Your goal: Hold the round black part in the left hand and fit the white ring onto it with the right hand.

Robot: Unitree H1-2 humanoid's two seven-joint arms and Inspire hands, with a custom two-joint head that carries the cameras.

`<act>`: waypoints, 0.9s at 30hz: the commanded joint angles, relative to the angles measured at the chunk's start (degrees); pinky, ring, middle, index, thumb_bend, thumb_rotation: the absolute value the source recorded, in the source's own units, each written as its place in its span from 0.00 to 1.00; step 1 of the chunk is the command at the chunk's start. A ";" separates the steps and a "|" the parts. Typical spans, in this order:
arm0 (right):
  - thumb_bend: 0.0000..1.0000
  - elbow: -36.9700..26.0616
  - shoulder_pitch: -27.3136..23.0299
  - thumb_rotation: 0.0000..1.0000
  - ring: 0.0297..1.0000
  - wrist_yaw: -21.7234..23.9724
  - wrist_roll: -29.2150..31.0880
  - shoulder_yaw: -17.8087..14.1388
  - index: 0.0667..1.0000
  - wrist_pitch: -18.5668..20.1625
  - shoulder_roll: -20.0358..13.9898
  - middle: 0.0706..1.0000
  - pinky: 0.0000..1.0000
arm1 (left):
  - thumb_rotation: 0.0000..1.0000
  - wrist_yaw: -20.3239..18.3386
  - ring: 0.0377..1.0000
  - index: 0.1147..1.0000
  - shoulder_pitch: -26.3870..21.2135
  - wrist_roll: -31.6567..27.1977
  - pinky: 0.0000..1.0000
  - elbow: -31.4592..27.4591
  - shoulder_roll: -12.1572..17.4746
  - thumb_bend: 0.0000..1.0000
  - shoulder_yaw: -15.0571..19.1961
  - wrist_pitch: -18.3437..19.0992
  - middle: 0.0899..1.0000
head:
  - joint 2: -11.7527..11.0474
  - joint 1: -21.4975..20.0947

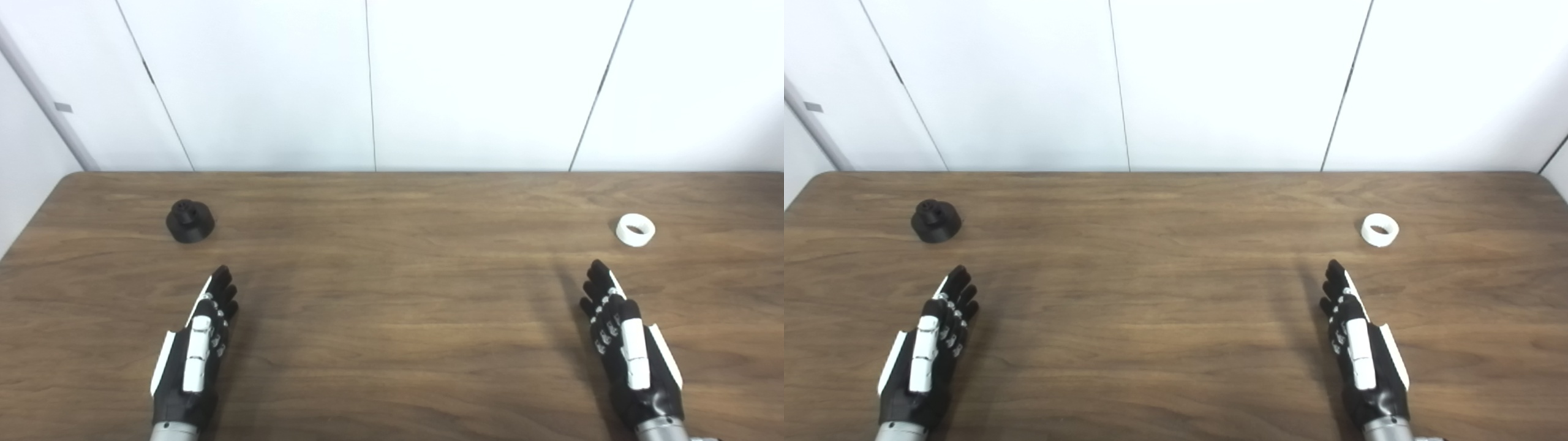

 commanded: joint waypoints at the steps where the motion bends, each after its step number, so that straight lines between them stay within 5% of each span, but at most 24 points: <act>1: 0.61 0.33 0.51 0.99 1.00 0.38 0.19 -0.35 0.97 -1.63 0.45 1.00 1.00 | 0.93 -0.31 1.00 0.98 0.07 0.40 1.00 0.79 -0.36 0.50 -0.53 -2.74 1.00 | -0.21 0.31; 27: 0.60 6.81 0.03 1.00 1.00 3.70 3.13 -2.52 0.99 -6.50 -1.03 1.00 1.00 | 0.92 2.23 0.98 0.97 0.62 5.89 1.00 3.28 -3.35 0.44 -3.26 -5.92 0.98 | -7.06 8.20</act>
